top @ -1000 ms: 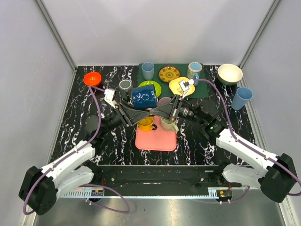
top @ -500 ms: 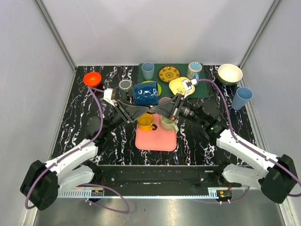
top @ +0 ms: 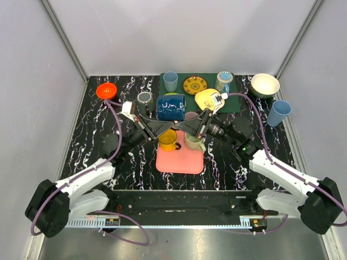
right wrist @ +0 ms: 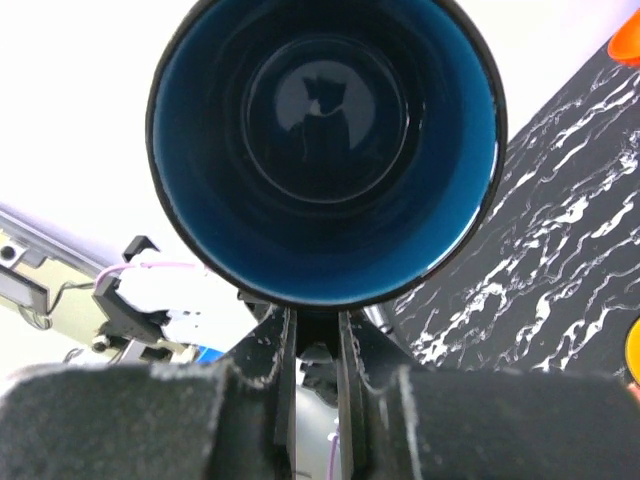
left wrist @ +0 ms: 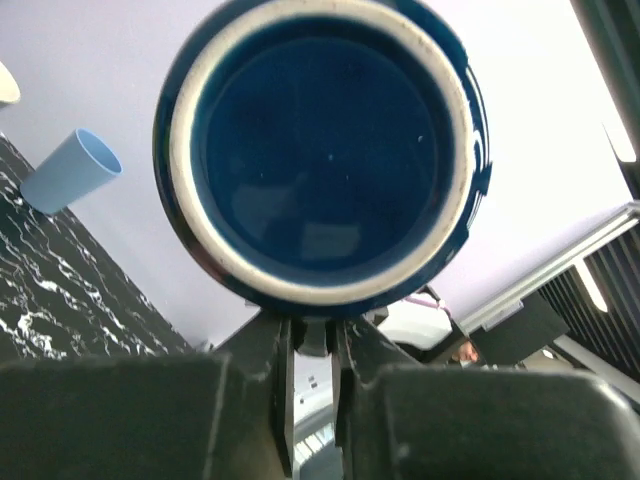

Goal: Turn the mug right side up

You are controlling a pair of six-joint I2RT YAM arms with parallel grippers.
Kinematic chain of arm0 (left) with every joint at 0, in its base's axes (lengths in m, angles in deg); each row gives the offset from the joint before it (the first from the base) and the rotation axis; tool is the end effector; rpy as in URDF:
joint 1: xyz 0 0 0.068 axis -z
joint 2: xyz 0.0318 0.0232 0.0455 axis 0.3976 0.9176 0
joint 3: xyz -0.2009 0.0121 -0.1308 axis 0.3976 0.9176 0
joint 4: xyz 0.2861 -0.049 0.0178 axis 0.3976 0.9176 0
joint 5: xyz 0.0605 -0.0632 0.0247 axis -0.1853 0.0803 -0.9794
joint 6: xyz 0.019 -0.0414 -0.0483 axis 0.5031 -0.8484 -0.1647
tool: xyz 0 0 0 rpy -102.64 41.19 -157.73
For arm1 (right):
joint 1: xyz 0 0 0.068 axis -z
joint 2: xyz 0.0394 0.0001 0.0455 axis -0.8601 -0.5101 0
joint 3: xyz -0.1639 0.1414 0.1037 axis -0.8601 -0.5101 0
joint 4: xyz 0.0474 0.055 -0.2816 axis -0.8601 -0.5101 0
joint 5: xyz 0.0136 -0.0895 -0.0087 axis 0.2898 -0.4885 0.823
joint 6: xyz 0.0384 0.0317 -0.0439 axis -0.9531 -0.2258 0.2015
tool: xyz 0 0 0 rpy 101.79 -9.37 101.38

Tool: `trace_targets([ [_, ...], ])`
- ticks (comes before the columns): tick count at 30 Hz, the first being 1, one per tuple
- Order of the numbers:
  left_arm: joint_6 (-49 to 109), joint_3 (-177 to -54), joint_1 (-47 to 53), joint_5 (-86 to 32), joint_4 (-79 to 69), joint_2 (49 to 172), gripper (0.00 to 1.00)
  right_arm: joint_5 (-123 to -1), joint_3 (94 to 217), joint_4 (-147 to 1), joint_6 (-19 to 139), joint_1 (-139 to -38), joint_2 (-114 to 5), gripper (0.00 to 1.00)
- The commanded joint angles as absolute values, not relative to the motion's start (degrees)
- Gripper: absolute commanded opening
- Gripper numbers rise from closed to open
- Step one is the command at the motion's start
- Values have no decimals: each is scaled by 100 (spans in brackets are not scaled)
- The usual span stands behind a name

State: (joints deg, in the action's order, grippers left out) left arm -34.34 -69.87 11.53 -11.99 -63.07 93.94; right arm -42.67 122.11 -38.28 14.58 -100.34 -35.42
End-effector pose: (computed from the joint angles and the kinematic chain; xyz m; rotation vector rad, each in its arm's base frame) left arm 0.2141 -0.1751 0.2686 -0.0381 1.3662 -1.9006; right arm 0.2186 0.2213 0.3065 -0.3041 1.5397 1.6358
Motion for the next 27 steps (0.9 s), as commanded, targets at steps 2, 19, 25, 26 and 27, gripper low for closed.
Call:
trace_targets([
  [2,-3436,-7469,1155,-1679,-7481,9399,0,-3354,12136,-4395,1646,-10160,-3523,0],
  [19,526,-9102,1147,-4512,-146,7034,0,-4961,13190,-7934,3271,-10169,-2838,81],
  [25,1274,-10411,832,-6986,2739,8025,0,-6613,13647,-9474,3465,-10178,-2837,82],
  [26,1405,-10526,700,-7014,2924,8480,0,-6780,13682,-9597,3483,-10169,-2846,82],
  [27,1424,-10640,507,-6954,3126,8667,0,-7112,13708,-9781,3492,-10178,-2838,82],
])
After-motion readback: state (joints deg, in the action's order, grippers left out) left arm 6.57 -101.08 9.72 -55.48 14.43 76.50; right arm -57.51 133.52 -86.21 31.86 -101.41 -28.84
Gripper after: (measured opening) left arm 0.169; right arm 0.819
